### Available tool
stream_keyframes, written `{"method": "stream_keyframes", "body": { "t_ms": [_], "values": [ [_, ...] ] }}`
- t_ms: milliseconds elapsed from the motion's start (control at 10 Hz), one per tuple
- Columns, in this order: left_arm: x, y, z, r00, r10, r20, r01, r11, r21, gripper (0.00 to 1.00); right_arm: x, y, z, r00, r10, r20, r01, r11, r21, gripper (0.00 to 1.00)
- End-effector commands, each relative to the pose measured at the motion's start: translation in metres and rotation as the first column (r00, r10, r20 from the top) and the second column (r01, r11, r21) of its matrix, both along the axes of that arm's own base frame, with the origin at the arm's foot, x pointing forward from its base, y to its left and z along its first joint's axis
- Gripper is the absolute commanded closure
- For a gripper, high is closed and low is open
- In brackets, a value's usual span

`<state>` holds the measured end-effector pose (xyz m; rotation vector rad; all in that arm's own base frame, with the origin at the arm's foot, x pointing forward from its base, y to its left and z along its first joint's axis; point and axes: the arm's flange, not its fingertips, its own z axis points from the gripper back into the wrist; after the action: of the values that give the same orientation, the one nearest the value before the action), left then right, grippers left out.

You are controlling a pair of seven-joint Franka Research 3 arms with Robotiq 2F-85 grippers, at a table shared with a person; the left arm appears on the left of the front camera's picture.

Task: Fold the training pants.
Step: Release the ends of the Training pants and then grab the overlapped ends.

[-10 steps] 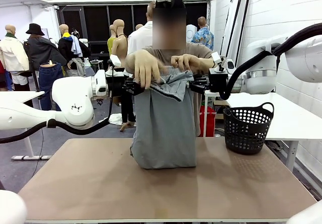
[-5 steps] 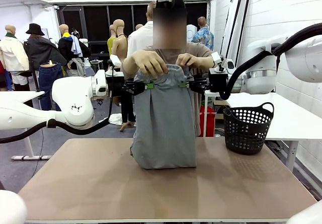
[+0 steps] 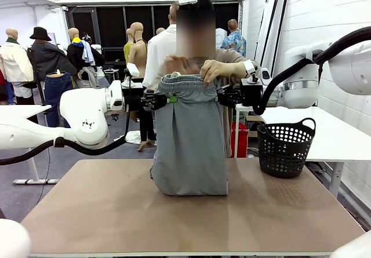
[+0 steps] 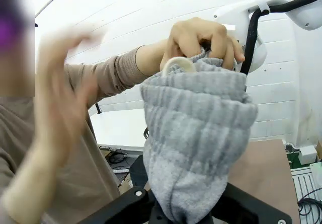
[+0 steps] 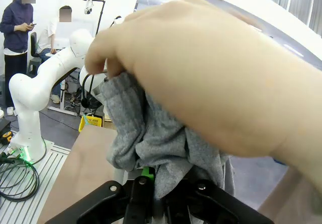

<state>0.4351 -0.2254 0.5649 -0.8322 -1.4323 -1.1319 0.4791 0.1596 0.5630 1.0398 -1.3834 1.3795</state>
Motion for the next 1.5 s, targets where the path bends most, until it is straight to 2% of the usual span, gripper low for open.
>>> {"method": "stream_keyframes", "body": {
  "t_ms": [0, 1400],
  "values": [
    [-0.0009, -0.002, 0.0008, 1.0, 0.019, 0.003, -0.019, 1.0, -0.01, 1.0, -0.0008, 0.0006, 0.002, 1.0, -0.001, 0.0, 0.001, 1.0, 0.004, 1.0],
    [-0.0009, -0.002, 0.0008, 1.0, 0.019, 0.003, -0.019, 1.0, -0.01, 1.0, -0.0008, 0.0006, 0.002, 1.0, -0.001, 0.0, 0.001, 1.0, 0.004, 1.0]
  ]
}}
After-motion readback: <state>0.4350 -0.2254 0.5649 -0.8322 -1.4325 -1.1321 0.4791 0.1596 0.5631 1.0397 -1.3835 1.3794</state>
